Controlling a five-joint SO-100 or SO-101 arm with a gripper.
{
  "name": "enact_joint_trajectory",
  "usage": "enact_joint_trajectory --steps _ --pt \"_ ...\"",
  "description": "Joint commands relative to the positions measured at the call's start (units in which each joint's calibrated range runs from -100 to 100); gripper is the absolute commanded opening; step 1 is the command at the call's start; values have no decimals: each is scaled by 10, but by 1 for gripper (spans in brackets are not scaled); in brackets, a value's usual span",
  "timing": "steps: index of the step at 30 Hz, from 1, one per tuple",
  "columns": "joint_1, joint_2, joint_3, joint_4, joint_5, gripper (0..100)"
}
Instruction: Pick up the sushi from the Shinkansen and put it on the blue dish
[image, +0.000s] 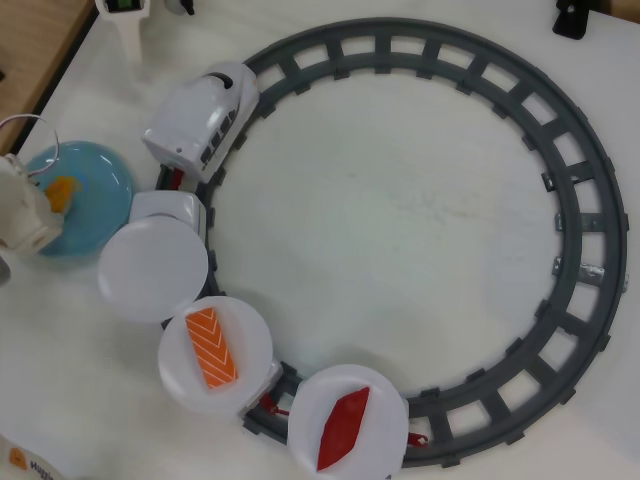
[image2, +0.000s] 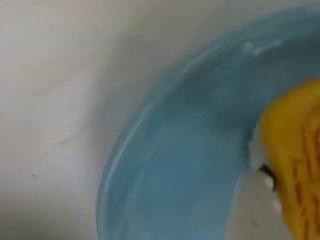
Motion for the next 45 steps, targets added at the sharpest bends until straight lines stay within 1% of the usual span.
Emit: enact_joint_trajectory --steps 1,8,14,19,21,24,27,29,32,34,38,43,45 --pt "-1 -13 -30 8 6 24" --pt "5 -67 -85 87 6 24" --pt "1 -199 -78 191 -1 24" --pt "0 -295 -64 262 -25 24" --pt "-5 -329 -31 271 -43 24" --pt "-45 -383 29 268 -63 24" --pt "-112 -441 84 256 -84 24" --pt "-144 -478 118 250 -87 24" --pt "-156 -529 178 227 -83 23" --pt "-159 -569 230 213 -75 20" --pt "-189 -672 389 133 -71 9" --pt "-194 -804 580 35 -71 7" --pt "-192 -847 636 3 -71 4"
